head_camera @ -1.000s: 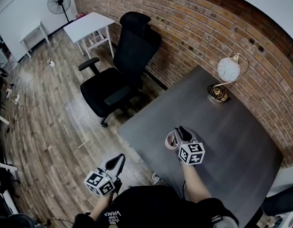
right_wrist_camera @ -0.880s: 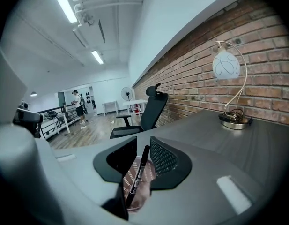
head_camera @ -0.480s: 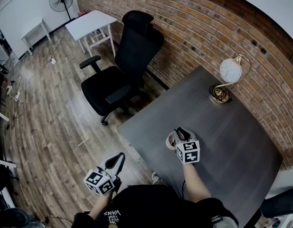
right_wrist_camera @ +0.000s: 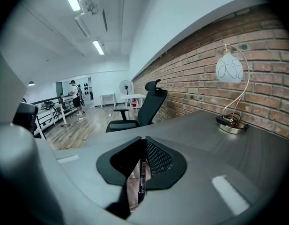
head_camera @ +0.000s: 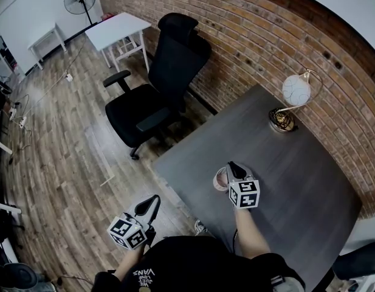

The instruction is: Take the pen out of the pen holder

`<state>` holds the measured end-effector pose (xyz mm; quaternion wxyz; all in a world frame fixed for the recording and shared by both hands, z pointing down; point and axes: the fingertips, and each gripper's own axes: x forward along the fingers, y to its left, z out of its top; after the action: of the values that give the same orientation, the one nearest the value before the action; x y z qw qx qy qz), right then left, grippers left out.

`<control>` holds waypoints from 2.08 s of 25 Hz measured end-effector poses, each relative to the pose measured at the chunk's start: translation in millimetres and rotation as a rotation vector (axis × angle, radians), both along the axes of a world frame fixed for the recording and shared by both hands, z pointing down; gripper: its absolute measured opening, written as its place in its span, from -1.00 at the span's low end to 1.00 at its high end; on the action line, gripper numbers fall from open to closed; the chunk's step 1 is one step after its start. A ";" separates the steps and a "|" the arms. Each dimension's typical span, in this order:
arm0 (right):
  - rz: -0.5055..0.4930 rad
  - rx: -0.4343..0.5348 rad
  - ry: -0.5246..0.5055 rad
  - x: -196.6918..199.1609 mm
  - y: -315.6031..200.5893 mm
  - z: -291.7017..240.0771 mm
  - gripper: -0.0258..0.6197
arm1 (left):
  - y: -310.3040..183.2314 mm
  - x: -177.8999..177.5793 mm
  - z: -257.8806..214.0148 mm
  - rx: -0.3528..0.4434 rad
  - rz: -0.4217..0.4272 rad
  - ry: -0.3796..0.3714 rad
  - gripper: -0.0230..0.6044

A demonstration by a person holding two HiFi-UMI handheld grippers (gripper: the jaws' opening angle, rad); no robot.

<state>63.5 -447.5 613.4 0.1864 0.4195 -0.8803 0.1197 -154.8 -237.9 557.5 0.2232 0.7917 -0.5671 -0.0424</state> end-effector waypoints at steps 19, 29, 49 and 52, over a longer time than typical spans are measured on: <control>0.082 0.075 -0.232 18.5 14.4 -69.1 -0.83 | 7.2 -4.2 -7.7 0.031 0.053 0.009 -0.76; 0.120 0.161 -0.311 30.0 47.1 -120.2 -0.83 | 19.7 -2.8 -5.2 0.049 0.118 0.027 -0.76; 0.245 0.173 -0.339 45.5 157.9 -133.2 -0.83 | 66.0 -4.9 -4.5 0.065 0.254 0.073 -0.76; 0.262 0.165 -0.343 46.0 176.3 -129.6 -0.83 | 75.3 -5.6 -2.5 0.069 0.272 0.074 -0.76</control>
<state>109.4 -271.2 483.8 -0.0182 0.5174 -0.8440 0.1401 -160.4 -162.6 554.9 0.2201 0.8664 -0.4442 -0.0603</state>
